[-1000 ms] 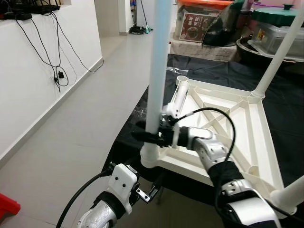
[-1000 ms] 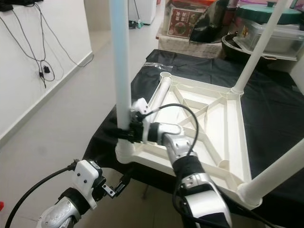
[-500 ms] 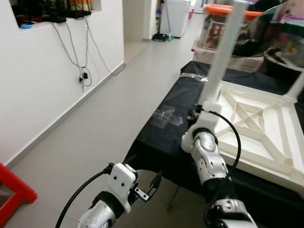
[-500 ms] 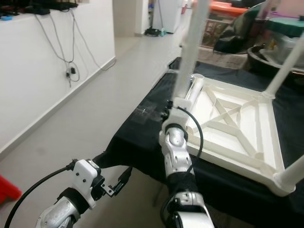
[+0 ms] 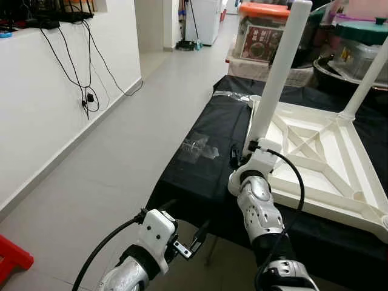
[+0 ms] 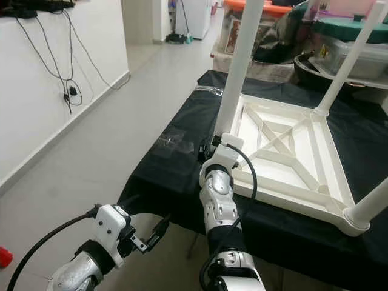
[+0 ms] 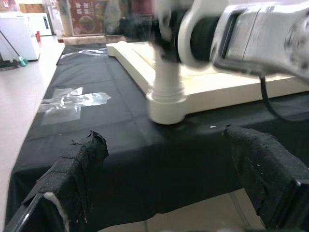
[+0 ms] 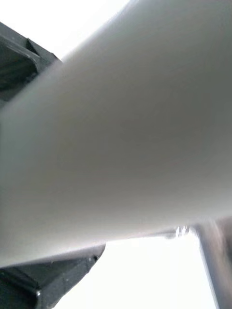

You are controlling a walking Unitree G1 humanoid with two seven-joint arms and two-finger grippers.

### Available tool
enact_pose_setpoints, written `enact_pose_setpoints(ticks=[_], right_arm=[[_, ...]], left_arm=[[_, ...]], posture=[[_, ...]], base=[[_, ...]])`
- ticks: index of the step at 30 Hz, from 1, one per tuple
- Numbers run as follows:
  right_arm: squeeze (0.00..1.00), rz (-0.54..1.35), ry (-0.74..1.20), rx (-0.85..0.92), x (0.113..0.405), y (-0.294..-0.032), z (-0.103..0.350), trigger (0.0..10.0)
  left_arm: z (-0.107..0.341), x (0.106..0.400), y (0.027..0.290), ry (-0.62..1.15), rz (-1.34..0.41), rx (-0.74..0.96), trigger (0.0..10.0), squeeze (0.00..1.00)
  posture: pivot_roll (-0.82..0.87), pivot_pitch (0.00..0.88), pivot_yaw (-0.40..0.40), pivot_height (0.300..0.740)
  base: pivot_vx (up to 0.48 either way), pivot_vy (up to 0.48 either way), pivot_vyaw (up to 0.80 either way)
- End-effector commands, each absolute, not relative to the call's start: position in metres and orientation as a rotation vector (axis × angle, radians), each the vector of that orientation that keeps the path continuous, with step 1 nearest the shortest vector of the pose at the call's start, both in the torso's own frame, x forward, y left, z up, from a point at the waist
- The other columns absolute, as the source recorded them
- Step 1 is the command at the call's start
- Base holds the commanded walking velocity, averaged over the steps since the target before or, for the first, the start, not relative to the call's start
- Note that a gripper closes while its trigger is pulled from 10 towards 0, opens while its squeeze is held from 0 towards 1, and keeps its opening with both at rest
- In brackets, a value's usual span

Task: Building children table

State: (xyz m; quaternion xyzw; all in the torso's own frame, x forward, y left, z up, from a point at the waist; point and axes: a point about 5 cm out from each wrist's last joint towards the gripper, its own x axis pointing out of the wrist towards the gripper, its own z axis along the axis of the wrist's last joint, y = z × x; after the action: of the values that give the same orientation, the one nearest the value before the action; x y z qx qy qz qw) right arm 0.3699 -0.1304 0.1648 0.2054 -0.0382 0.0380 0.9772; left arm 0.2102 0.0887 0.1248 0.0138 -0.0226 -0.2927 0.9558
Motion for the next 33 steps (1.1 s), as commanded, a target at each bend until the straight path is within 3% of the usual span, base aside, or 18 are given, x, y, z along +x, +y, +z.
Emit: enact_pose_setpoints(ticks=[1,2,3,4,5,7,9,10,14,21,22,23,29,31,33], right_arm=[[0.0,0.226,-0.136,0.459,0.373,-0.122,0.179,10.0],[0.0,0.226,-0.136,0.459,0.373,-0.122,0.179,10.0],[0.0,0.535,-0.104,0.405,0.372,-0.121,0.184,10.0],[0.0,0.535,-0.104,0.405,0.372,-0.121,0.184,10.0],[0.0,0.667,-0.086,0.367,0.369,-0.12,0.185,10.0],[0.0,0.667,-0.086,0.367,0.369,-0.12,0.185,10.0],[0.0,0.901,-0.039,0.291,0.364,-0.116,0.187,10.0],[0.0,0.901,-0.039,0.291,0.364,-0.116,0.187,10.0],[0.0,1.22,0.091,0.115,0.354,-0.105,0.176,10.0],[0.0,1.421,0.174,0.028,0.349,-0.09,0.17,10.0],[0.0,1.422,0.185,0.003,0.349,-0.088,0.168,1.1],[0.0,1.405,0.193,-0.024,0.35,-0.087,0.166,0.0],[0.0,1.188,0.104,-0.075,0.362,-0.086,0.165,0.0],[0.0,0.98,0.07,-0.026,0.375,-0.091,0.17,0.0],[0.0,0.625,0.031,0.067,0.39,-0.111,0.176,0.0]], left_arm=[[0.123,0.209,0.088,-0.04,-0.604,0.033,10.0,0.0],[0.123,0.209,0.088,-0.04,-0.604,0.033,10.0,0.0],[0.122,0.209,0.087,-0.039,-0.606,0.032,10.0,0.0],[0.122,0.209,0.087,-0.039,-0.606,0.032,10.0,0.0],[0.122,0.209,0.087,-0.039,-0.606,0.032,10.0,0.0],[0.122,0.209,0.087,-0.039,-0.606,0.032,10.0,0.0],[0.122,0.209,0.087,-0.039,-0.607,0.032,10.0,0.0],[0.122,0.209,0.087,-0.039,-0.607,0.032,10.0,0.0],[0.123,0.209,0.087,-0.04,-0.604,0.035,10.0,0.0],[0.124,0.209,0.088,-0.041,-0.594,0.036,10.0,0.0],[0.124,0.209,0.088,-0.041,-0.593,0.036,10.0,0.0],[0.124,0.209,0.088,-0.041,-0.592,0.036,10.0,0.0],[0.124,0.209,0.088,-0.04,-0.591,0.035,10.0,0.0],[0.124,0.209,0.088,-0.041,-0.59,0.035,10.0,0.0],[0.123,0.209,0.088,-0.04,-0.591,0.034,10.0,0.0]], posture=[[0.08,0.045,-0.068,0.74],[0.08,0.045,-0.068,0.74],[0.08,0.044,-0.069,0.74],[0.08,0.044,-0.069,0.74],[0.08,0.044,-0.069,0.74],[0.08,0.044,-0.069,0.74],[0.09,0.048,-0.073,0.74],[0.09,0.048,-0.073,0.74],[0.1,0.053,-0.078,0.74],[0.1,0.06,-0.079,0.74],[0.1,0.066,-0.08,0.74],[0.1,0.066,-0.08,0.74],[0.1,0.065,-0.08,0.74],[0.1,0.065,-0.079,0.74],[0.09,0.065,-0.077,0.74]], base=[[0.0,0.0,0.0],[0.0,0.0,0.0],[0.0,0.0,0.0],[0.0,0.0,0.0],[0.0,0.0,0.0],[0.0,0.0,0.0],[0.0,0.0,0.0],[0.0,0.0,0.0],[0.0,0.0,0.0],[0.0,0.0,0.0],[0.0,0.0,0.0],[0.0,0.0,0.0],[0.0,0.0,0.0],[0.0,0.0,0.0],[0.0,0.0,0.0]])
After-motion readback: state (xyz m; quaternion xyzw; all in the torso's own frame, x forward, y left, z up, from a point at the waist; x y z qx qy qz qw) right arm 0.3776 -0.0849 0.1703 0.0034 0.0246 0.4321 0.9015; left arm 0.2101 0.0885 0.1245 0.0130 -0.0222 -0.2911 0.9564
